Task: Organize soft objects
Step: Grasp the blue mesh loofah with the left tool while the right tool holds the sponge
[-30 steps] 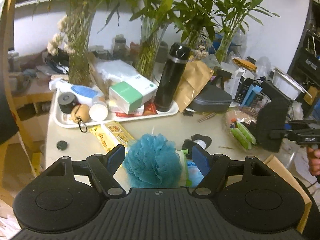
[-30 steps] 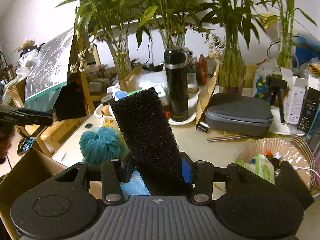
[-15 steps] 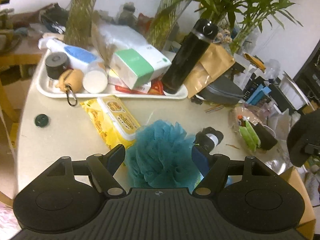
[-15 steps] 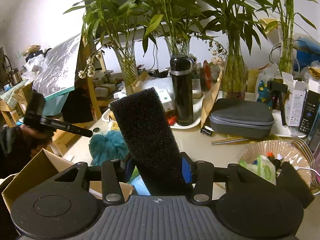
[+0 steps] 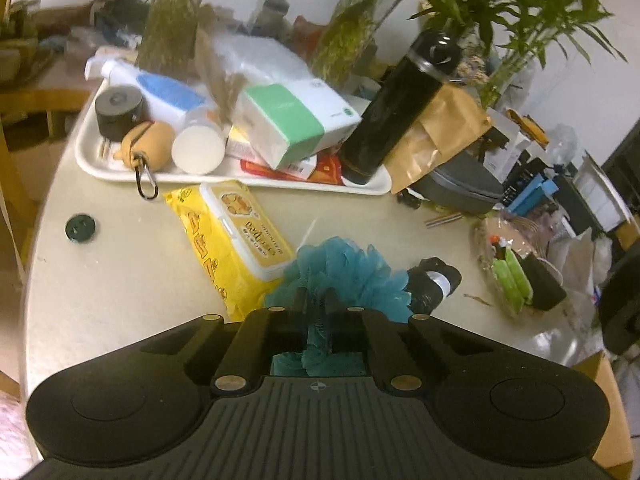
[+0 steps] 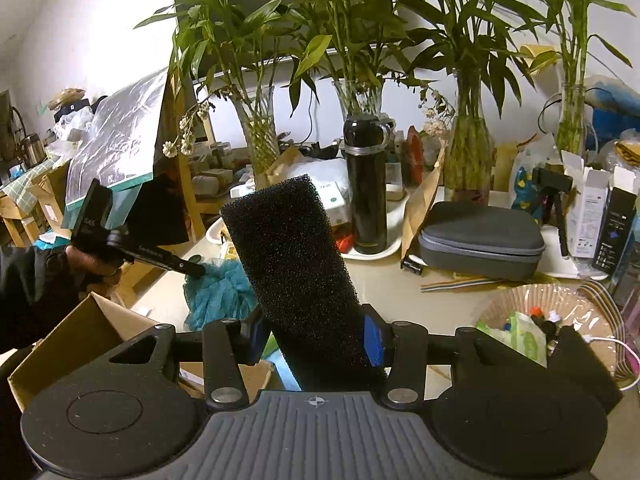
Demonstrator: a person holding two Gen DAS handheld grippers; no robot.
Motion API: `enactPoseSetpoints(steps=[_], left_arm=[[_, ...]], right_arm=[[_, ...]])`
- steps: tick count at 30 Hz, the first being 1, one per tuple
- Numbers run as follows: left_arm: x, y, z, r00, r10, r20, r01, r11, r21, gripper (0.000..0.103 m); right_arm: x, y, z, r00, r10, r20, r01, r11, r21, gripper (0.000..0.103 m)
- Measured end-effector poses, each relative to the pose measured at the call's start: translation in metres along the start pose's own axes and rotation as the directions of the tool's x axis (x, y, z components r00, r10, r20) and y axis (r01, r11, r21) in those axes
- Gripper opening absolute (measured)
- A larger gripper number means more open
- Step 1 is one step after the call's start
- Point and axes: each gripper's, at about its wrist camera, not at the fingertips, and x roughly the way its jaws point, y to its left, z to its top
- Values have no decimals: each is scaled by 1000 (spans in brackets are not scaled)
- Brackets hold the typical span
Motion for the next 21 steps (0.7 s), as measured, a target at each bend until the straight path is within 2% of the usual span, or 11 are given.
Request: enactPoseSetpoints(steps=[12,18,21], left_arm=[[-34,-35,6,995,7,100,-18,994,110,5],[-59,-54,16,980,113,166,-134,983,123,5],[-72,-65,20,972,127,196,-155,979,132,5]], right_arm=[[-7,9,5,1000,-7,19,7,1000,-7,50],[-12,13,7,1000,-9,18,10,1000,-20,50],[-15,16,7,1000,-9,12,9,1000,-15,50]])
